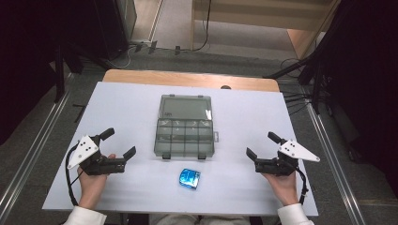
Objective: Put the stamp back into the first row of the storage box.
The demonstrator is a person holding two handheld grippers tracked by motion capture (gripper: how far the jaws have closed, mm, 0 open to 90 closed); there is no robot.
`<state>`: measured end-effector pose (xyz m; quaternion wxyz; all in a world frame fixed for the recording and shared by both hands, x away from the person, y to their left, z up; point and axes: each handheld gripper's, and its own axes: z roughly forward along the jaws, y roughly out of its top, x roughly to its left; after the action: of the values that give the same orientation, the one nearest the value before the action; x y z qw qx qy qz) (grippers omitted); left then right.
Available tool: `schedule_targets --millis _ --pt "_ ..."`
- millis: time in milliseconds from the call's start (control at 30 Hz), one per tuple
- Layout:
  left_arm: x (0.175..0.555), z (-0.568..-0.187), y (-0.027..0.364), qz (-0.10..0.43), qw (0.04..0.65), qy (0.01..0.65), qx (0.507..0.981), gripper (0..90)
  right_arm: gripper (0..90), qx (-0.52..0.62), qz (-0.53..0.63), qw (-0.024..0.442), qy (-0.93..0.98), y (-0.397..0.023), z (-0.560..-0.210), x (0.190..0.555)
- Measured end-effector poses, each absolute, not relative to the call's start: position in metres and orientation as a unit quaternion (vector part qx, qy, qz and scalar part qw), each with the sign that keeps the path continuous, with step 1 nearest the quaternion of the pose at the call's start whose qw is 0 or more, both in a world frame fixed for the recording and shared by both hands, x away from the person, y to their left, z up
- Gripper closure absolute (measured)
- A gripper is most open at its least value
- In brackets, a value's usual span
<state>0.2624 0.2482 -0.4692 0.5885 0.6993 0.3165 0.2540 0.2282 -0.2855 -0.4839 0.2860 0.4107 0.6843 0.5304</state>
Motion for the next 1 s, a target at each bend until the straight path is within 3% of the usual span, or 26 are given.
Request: schedule_targets --millis 500,1000 --pt "0.263 -0.47 0.248 0.25 0.589 0.317 0.7 0.0 0.6 0.383 0.507 0.274 0.722 -0.267 -0.488 0.229" --pt "0.264 -0.47 0.25 0.252 0.59 0.324 0.696 0.0 0.1 0.365 0.471 0.218 0.773 -0.24 -0.494 0.231"
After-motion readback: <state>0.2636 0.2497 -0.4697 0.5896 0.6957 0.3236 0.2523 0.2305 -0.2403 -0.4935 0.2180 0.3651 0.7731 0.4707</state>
